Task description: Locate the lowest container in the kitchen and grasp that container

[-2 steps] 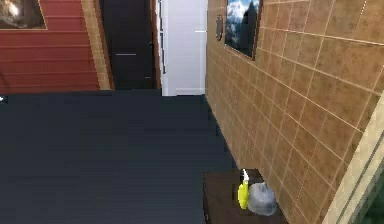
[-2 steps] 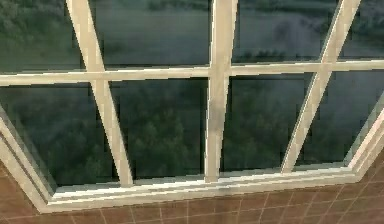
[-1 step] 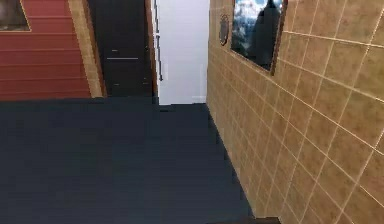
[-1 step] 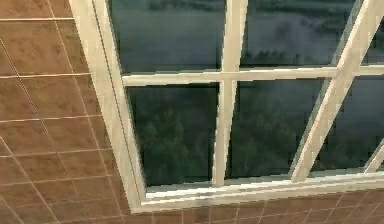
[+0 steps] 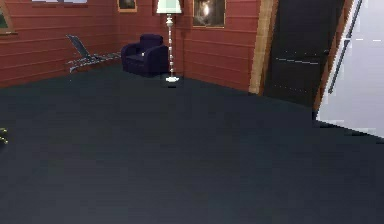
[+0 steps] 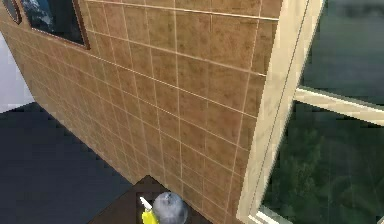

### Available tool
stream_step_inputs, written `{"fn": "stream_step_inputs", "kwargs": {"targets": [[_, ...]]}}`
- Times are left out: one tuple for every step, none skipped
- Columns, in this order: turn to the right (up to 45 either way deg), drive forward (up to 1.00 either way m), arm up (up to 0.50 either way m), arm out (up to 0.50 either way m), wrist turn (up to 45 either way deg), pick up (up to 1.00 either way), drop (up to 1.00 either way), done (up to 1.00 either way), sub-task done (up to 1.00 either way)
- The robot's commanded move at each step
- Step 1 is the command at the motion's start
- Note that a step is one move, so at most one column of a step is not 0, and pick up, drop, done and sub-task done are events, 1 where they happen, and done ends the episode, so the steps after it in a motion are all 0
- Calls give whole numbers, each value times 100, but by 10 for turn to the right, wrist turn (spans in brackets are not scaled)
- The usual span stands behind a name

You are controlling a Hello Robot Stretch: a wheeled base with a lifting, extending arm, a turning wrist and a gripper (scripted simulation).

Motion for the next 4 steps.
{"fn": "stream_step_inputs", "kwargs": {"targets": [[-120, 0, 0, 0, 0, 0, 0, 0, 0], [0, 0, 48, 0, 0, 0, 0, 0, 0], [0, 0, 0, 20, 0, 0, 0, 0, 0], [0, 0, 0, 0, 450, 0, 0, 0, 0]]}}
